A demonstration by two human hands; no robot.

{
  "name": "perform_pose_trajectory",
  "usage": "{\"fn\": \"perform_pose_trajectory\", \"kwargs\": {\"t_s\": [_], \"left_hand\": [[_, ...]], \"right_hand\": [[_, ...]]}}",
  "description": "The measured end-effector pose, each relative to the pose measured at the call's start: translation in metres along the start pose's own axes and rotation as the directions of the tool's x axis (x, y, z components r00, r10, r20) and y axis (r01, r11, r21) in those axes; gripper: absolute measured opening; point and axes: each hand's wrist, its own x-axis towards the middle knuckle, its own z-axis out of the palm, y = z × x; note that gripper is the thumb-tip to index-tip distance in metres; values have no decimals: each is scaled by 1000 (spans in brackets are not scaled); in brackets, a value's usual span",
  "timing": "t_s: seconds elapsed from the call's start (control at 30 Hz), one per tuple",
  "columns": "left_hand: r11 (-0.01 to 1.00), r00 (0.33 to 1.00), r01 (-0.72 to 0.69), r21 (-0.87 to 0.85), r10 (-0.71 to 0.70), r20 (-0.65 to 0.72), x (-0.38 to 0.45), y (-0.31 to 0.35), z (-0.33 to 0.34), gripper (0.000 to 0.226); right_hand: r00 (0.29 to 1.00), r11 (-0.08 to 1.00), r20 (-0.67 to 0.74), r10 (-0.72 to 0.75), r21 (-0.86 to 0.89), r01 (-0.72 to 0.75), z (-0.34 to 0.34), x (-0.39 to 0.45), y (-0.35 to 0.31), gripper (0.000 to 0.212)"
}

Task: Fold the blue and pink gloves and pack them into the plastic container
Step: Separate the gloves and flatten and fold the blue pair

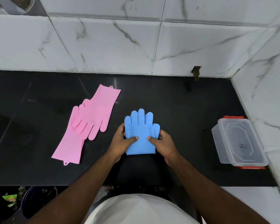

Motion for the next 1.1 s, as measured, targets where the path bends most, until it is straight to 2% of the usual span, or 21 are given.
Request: {"fn": "perform_pose_trajectory", "kwargs": {"t_s": [0.07,0.33,0.6,0.73,0.83,0.93,1.03,1.1], "left_hand": [[1000,1000,3,-22,-3,21,9,9,13,66],[1000,1000,-1,-24,2,14,33,31,81,50],[998,998,54,16,-54,12,40,27,137,48],[982,992,122,142,-123,2,38,14,154,47],[946,990,133,296,-140,3,37,4,160,56],[865,994,77,496,-106,30,37,1,160,74],[664,1000,-1,748,-5,6,35,8,158,98],[564,996,-32,825,83,-18,37,15,160,109]], "right_hand": [[1000,1000,-16,0,7,0,-14,6,-5,24],[994,998,-107,-30,-60,23,-85,29,-24,25],[992,992,-127,-17,-123,1,-141,38,-15,23],[989,977,-147,-10,-212,-22,-161,32,-1,21],[990,940,-138,-4,-338,-43,-172,26,12,24],[987,896,-156,-31,-443,-42,-177,18,20,39],[975,874,-192,-111,-486,3,-176,4,25,62],[963,885,-237,-131,-465,7,-174,-13,29,74]]}}
